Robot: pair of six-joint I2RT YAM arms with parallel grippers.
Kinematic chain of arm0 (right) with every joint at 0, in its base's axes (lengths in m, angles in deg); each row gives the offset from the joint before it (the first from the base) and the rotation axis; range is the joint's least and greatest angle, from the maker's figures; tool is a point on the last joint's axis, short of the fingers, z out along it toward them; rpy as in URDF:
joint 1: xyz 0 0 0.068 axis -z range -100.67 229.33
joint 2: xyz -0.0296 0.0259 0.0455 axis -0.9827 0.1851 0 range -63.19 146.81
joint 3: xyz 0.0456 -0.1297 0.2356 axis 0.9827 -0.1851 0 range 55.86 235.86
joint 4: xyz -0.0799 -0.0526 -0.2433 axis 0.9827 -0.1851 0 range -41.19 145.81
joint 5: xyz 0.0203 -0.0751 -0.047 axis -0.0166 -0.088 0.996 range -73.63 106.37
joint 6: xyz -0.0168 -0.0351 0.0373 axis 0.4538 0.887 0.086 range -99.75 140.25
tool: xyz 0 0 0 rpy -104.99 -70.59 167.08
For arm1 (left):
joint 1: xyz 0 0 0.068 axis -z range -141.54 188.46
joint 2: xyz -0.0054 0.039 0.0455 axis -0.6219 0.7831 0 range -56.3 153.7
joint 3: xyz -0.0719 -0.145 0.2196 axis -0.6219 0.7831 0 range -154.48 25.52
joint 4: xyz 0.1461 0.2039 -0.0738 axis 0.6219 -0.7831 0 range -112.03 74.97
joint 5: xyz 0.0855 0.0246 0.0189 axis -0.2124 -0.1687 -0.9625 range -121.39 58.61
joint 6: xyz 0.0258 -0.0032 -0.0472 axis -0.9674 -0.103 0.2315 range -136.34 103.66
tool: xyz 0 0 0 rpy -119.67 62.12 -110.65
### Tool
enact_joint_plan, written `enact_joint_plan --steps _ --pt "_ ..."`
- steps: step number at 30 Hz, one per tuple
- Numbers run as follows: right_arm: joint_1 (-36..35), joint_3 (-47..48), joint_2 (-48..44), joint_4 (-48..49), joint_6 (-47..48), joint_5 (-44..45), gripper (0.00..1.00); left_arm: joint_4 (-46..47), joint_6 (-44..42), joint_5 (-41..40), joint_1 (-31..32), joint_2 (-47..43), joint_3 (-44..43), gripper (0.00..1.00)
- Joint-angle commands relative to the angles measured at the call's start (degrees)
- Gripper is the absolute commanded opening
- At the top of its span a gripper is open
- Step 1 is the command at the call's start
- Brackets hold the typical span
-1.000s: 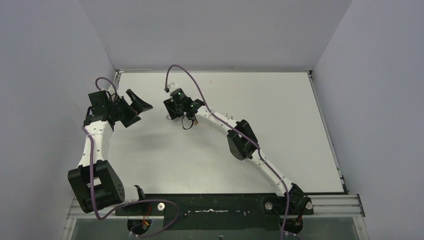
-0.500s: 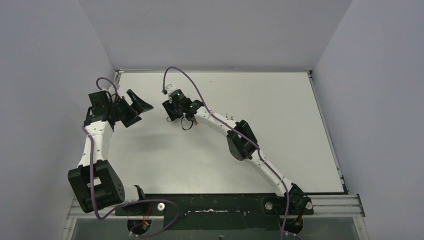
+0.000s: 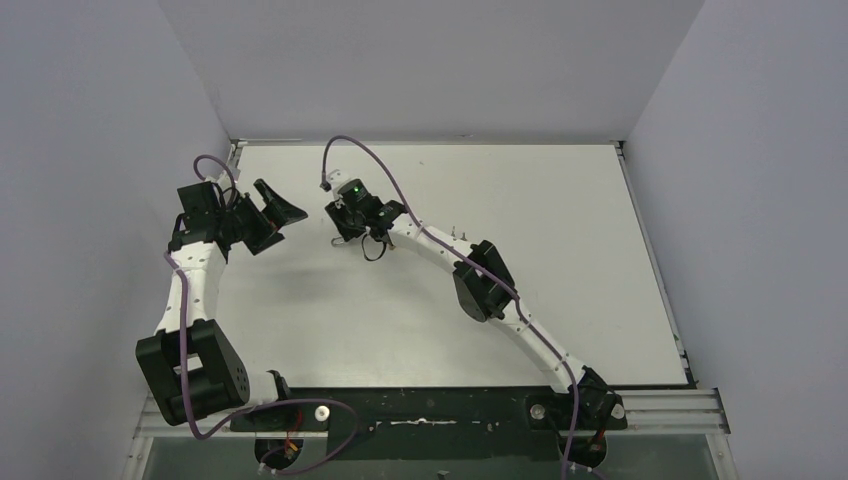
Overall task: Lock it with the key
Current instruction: Pick up the lock from the center of the board.
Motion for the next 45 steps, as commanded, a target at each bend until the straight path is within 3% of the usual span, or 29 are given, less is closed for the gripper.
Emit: enact_joint_plan --steps 1,3,10,11,13,14,18,21,24,29,35,45 --pt "-1.1 -1.1 0.8 -3.8 1.4 1.2 0.24 3.4 -0.9 2.2 -0.3 -0.2 0.0 0.97" --pt "-1.1 -1.2 0.6 -4.2 1.1 1.4 0.16 3.4 -0.9 2.3 -0.3 -0.2 0.1 0.97" --pt "-1.1 -2.9 -1.3 -4.0 0.7 1.9 0.06 3.8 -0.9 2.5 -0.3 -0.6 0.6 0.97" --pt "-1.1 -3.3 -1.8 -3.9 0.6 1.9 0.12 3.9 -0.9 2.6 -0.3 -0.7 0.8 0.97" --pt "-1.1 -4.4 -2.8 -3.6 0.7 1.6 0.36 4.1 -1.0 2.7 -0.4 -0.7 1.1 0.97" --pt "-1.1 -5.0 -3.3 -3.4 0.7 1.6 0.4 4.2 -0.9 2.7 -0.4 -0.6 1.3 0.97" --pt "-1.1 -6.8 -4.7 -3.6 1.0 2.0 0.48 4.3 -1.0 2.8 -0.5 -0.7 1.7 0.97" --pt "-1.3 -7.1 -4.8 -4.4 1.6 2.3 0.48 4.4 -1.1 2.8 -0.6 -0.7 1.7 0.97" --pt "-1.8 -7.4 -4.5 -4.9 2.4 2.6 0.38 4.4 -1.1 2.8 -0.6 -0.6 1.7 0.97" --pt "-2.1 -7.8 -5.2 -4.7 1.8 4.1 0.08 4.2 -1.4 2.5 -0.7 -0.5 1.9 0.97" --pt "-1.6 -8.0 -9.4 -3.5 -0.6 2.4 0.03 6.3 -1.3 3.8 -1.2 -0.8 2.6 0.97" --pt "0.9 -12.9 -23.2 2.9 -9.0 -5.7 0.0 30.1 5.7 14.9 -0.6 -7.6 8.9 0.97"
